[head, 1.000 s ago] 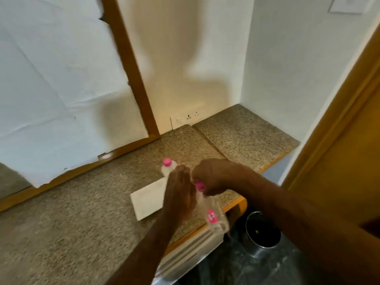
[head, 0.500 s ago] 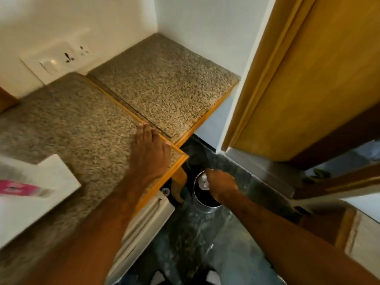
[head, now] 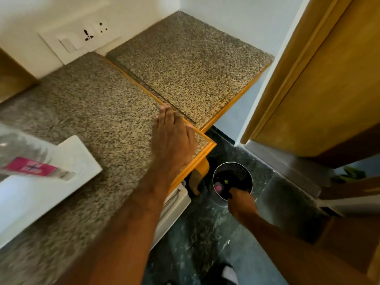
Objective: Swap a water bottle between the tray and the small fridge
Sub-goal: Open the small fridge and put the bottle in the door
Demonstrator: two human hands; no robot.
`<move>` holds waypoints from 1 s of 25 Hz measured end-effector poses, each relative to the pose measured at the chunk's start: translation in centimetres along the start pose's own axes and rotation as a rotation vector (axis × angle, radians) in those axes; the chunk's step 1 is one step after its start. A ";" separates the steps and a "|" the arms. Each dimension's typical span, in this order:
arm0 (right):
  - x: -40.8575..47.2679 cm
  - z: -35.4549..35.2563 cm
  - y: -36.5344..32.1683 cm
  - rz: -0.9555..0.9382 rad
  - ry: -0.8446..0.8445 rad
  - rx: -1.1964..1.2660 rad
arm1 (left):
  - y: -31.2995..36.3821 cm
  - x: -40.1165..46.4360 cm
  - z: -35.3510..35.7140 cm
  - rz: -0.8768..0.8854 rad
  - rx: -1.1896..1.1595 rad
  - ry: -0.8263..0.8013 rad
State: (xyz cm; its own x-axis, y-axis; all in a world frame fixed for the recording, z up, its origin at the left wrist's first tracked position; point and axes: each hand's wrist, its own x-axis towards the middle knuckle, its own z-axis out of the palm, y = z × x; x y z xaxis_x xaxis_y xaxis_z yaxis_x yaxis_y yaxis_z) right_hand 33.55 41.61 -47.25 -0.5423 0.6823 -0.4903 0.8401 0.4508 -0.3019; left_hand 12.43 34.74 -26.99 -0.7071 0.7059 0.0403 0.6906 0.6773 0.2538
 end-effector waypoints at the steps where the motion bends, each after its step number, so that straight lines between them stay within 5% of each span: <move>1: -1.8 1.0 -0.1 -0.041 0.001 0.008 | -0.2 -1.6 -0.4 -0.024 -0.022 0.037; 5: -6.4 4.9 -0.3 -0.250 0.019 -0.023 | -3.8 -13.6 2.3 -0.021 0.042 0.190; 10: -6.7 11.7 -5.1 -0.471 0.017 -0.022 | -11.7 -28.4 10.8 0.037 0.179 0.122; 16: -8.9 21.6 -15.7 -0.954 0.157 -0.096 | -23.8 -33.2 16.6 -0.389 0.201 -0.389; 18: -8.8 24.1 -17.0 -1.127 0.132 -0.237 | -25.8 -34.2 18.1 -0.455 0.140 -0.400; 21: -8.8 26.2 -17.6 -1.131 0.028 -0.320 | -26.8 -35.7 20.1 -0.481 0.123 -0.425; 25: -8.6 27.3 -16.5 -1.173 0.092 -0.380 | -27.5 -36.7 22.4 -0.508 0.065 -0.313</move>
State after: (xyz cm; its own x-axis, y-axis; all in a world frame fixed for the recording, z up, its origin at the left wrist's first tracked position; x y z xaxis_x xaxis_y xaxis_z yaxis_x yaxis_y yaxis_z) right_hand 24.78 12.56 -60.38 -0.9761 -0.2164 -0.0196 -0.2043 0.9449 -0.2558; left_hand 22.79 -5.17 -57.08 -0.8795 0.3114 -0.3598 0.2927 0.9502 0.1071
